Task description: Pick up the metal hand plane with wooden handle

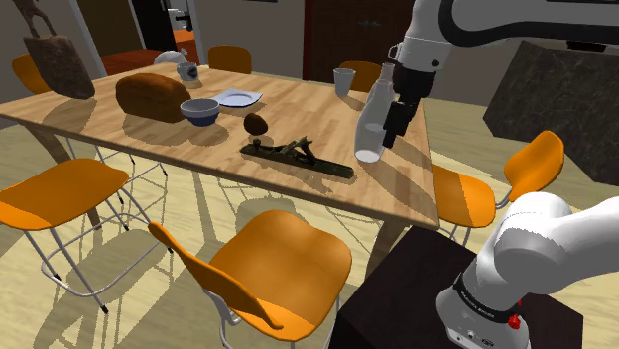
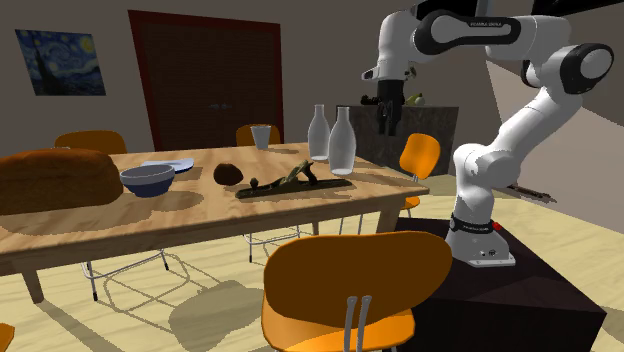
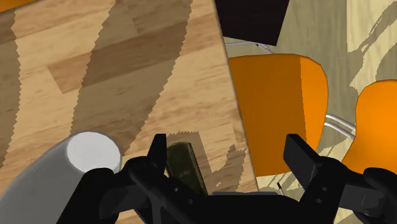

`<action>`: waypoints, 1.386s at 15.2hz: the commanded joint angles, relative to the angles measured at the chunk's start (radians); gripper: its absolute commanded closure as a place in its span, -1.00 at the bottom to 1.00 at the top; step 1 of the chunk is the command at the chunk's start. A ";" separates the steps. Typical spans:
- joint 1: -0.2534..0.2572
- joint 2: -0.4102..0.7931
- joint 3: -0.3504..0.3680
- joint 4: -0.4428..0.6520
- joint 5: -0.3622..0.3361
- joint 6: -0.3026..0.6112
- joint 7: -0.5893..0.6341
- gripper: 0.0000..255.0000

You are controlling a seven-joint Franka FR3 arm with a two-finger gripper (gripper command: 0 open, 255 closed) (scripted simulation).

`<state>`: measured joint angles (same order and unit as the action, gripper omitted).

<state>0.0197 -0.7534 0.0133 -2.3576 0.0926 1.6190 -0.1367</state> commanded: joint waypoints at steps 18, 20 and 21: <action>0.039 0.682 0.029 0.448 -0.005 0.214 -0.071 -1.00; 0.043 0.764 0.033 0.526 -0.009 0.215 -0.076 -1.00; 0.045 0.805 0.035 0.568 -0.011 0.213 -0.078 -1.00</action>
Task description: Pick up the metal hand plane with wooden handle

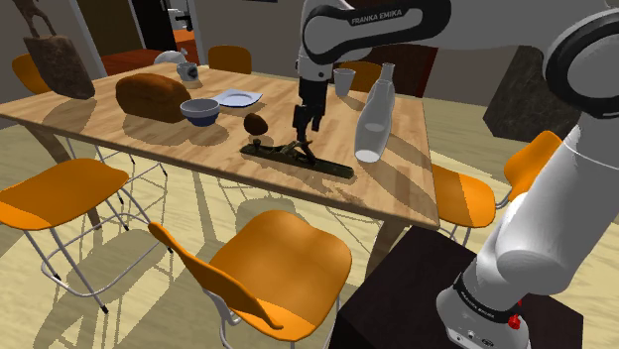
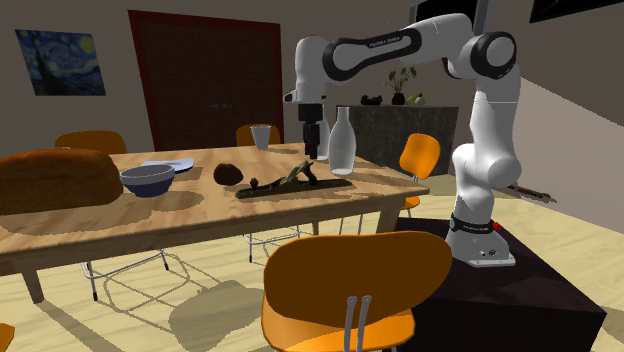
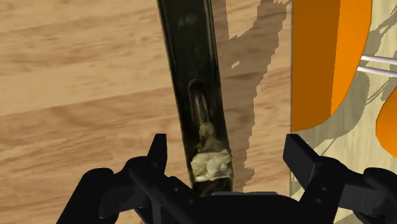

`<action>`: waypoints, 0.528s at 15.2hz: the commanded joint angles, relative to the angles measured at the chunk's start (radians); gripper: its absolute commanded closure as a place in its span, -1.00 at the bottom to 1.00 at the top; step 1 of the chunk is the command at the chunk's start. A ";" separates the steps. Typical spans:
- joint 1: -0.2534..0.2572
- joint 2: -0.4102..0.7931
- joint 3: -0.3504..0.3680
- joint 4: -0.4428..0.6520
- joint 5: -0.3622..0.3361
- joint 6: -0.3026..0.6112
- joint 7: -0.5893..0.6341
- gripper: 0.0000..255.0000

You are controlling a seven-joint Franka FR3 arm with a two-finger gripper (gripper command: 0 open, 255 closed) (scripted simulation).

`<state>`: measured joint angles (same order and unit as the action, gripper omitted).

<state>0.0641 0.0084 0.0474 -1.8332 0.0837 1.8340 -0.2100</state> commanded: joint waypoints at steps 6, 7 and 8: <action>0.006 0.132 0.006 0.099 -0.007 0.029 -0.012 -1.00; 0.006 0.134 0.006 0.088 -0.006 0.042 -0.012 -1.00; 0.006 0.136 0.006 0.077 -0.006 0.055 -0.013 -1.00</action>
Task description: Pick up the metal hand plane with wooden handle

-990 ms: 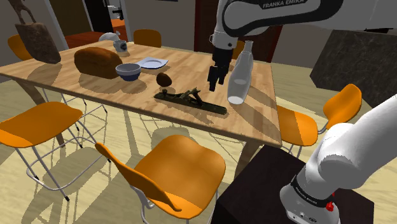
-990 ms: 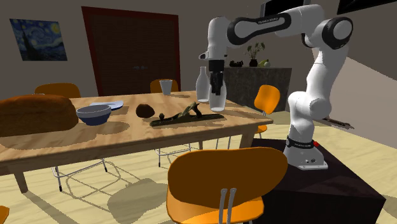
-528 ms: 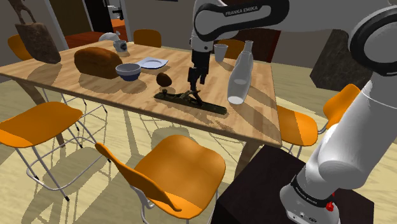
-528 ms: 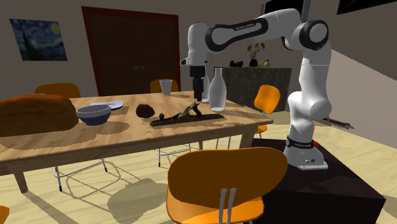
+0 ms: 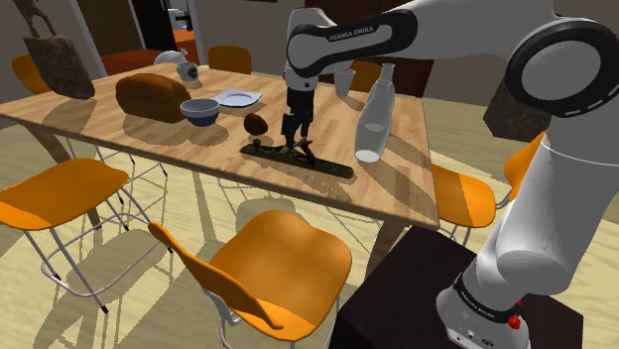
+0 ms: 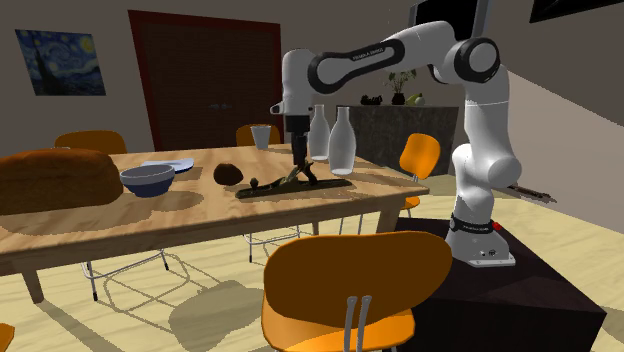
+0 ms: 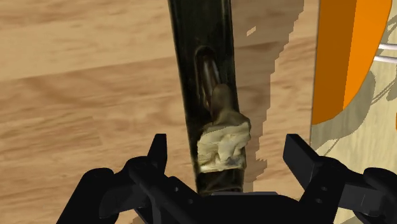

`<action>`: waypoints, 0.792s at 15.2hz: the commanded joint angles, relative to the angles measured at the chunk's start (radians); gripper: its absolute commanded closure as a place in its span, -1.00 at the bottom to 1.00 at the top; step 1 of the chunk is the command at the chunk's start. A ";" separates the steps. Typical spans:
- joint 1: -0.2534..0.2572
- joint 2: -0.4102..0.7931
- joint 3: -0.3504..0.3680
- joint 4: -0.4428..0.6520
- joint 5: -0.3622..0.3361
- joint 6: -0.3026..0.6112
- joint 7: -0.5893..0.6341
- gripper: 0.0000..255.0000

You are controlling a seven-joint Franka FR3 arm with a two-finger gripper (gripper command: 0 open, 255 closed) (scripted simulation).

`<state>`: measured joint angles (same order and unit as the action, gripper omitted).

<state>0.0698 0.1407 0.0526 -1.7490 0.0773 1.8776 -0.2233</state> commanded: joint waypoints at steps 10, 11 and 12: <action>0.001 0.009 0.000 -0.033 0.001 0.043 -0.003 1.00; 0.000 0.009 0.000 -0.033 0.001 0.043 -0.003 1.00; 0.000 0.009 0.000 -0.033 0.001 0.043 -0.003 1.00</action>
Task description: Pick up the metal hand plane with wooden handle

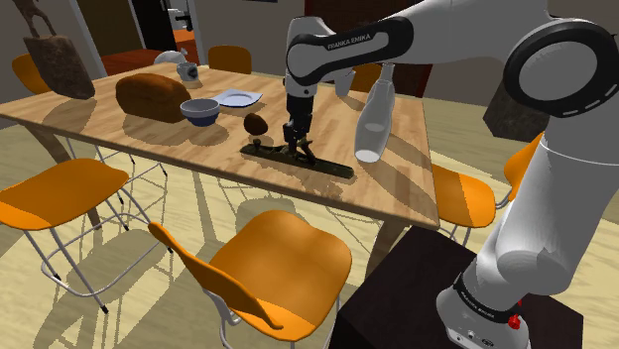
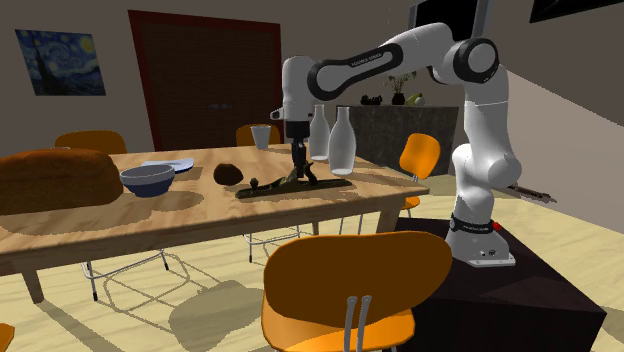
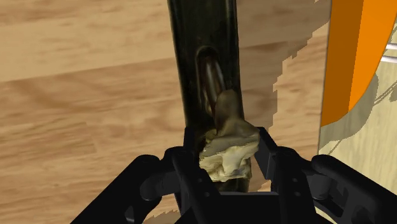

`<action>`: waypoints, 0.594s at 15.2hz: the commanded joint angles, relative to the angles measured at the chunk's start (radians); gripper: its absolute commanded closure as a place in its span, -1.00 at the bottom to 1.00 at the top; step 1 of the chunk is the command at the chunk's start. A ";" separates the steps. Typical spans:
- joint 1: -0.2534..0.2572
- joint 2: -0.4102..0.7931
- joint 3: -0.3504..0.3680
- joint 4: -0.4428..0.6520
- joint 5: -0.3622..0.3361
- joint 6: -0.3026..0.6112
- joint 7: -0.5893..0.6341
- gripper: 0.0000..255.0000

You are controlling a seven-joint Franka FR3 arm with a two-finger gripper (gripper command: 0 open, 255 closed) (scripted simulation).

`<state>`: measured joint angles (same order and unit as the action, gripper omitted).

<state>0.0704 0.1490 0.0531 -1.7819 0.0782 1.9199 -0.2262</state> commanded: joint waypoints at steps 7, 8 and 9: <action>0.000 -0.009 0.000 0.053 -0.001 -0.062 0.005 1.00; 0.000 -0.010 0.000 0.064 -0.001 -0.075 0.006 1.00; 0.000 -0.012 0.000 0.076 -0.002 -0.088 0.007 1.00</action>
<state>0.0701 0.1408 0.0529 -1.7161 0.0765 1.8452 -0.2202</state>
